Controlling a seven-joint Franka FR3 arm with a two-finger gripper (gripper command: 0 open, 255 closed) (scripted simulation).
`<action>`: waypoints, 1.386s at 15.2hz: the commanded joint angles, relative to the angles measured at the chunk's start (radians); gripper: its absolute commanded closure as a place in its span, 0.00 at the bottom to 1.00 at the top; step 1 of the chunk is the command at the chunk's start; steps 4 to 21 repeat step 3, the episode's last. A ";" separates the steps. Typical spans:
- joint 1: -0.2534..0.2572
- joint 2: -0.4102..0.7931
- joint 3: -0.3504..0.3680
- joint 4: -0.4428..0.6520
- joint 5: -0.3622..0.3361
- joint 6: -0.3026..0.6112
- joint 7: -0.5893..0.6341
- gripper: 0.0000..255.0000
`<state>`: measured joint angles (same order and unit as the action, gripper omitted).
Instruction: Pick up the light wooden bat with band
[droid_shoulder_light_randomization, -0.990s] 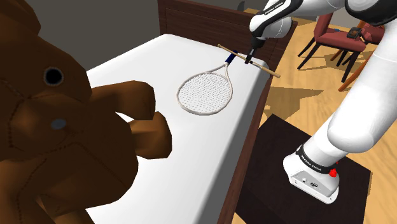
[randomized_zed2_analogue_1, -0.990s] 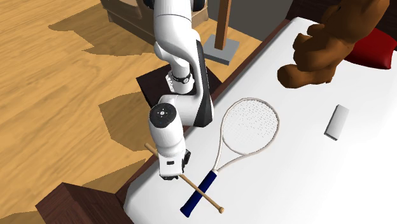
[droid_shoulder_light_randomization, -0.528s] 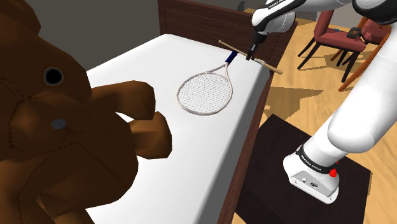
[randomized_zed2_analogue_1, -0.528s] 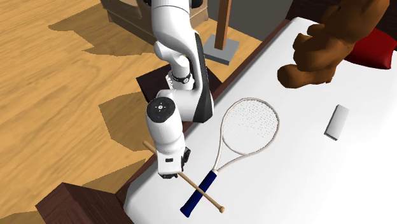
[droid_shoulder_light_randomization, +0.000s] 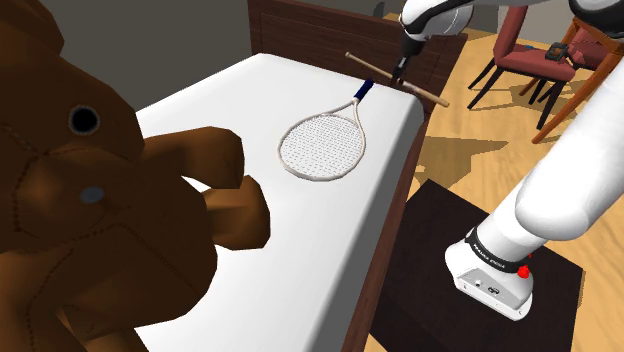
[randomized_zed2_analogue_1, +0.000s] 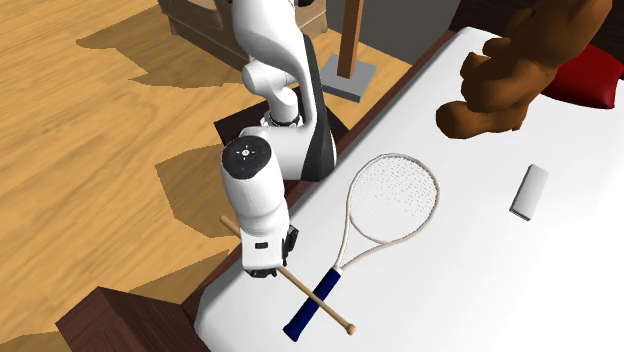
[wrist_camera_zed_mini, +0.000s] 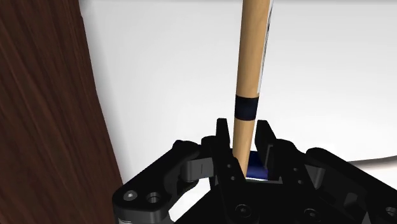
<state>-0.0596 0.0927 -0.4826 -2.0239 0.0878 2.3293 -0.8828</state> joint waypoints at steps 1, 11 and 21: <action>0.002 -0.015 -0.001 0.016 -0.012 -0.029 0.009 1.00; 0.002 -0.016 -0.001 0.017 -0.012 -0.031 0.010 1.00; 0.002 -0.016 -0.001 0.017 -0.012 -0.031 0.010 1.00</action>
